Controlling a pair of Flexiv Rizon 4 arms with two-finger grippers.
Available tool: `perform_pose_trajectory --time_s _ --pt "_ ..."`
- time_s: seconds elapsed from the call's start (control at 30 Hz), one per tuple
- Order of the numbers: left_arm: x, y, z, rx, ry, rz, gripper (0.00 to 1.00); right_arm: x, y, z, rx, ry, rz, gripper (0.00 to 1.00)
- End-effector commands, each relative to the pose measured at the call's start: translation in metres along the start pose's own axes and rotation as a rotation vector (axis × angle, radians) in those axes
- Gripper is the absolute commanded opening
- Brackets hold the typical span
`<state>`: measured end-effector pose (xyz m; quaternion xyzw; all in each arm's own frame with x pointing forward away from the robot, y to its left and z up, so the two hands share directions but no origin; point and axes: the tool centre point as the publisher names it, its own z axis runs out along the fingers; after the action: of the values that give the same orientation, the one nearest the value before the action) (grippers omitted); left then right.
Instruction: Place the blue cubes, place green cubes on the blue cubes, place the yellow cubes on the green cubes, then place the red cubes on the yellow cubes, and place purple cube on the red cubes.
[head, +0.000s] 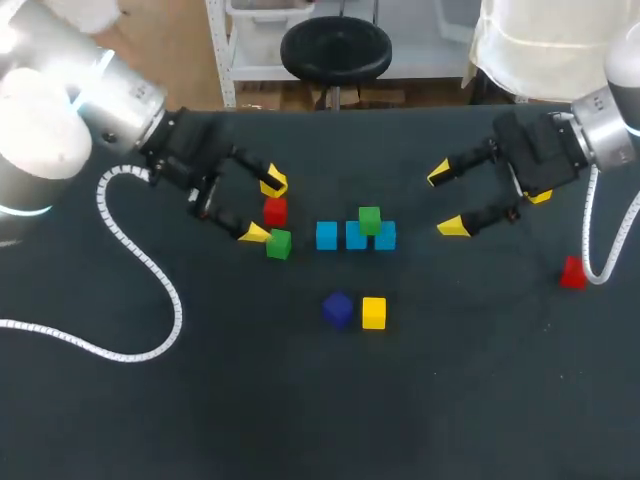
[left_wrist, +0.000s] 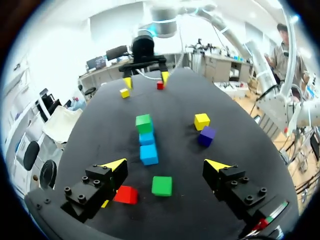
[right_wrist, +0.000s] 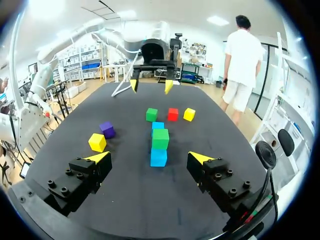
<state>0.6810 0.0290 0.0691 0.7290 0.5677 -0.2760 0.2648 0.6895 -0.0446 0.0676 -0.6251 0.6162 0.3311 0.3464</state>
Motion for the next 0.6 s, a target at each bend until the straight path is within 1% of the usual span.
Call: perform_pose_trajectory --time_s 0.03,0.1,0.17,0.27,0.37,0.47,0.6 --pt "-0.02 -0.013 0.004 0.02 0.193 -0.001 1.0 0.0 0.0 0.0 0.001 -0.001 -0.001 1.0" --pt "-0.019 -0.018 0.01 0.033 0.211 -0.006 1.0 0.0 0.0 0.0 0.001 -0.001 -0.001 1.0" --pt "-0.012 -0.024 0.013 0.036 0.22 -0.02 1.0 0.0 0.0 0.0 0.001 -0.001 -0.001 1.0" --pt "0.004 -0.034 0.016 0.033 0.241 -0.059 1.0 0.0 0.0 0.0 0.001 -0.001 -0.001 1.0" --pt "0.021 -0.039 0.015 0.024 0.246 -0.086 1.0 0.0 0.0 0.0 0.001 -0.001 -0.001 1.0" --pt "0.035 -0.038 0.015 0.034 0.247 -0.093 1.0 0.0 0.0 0.0 0.001 -0.001 -0.001 1.0" --pt "0.045 -0.025 0.014 0.044 0.245 -0.093 1.0 0.0 0.0 0.0 0.001 -0.001 -0.001 1.0"
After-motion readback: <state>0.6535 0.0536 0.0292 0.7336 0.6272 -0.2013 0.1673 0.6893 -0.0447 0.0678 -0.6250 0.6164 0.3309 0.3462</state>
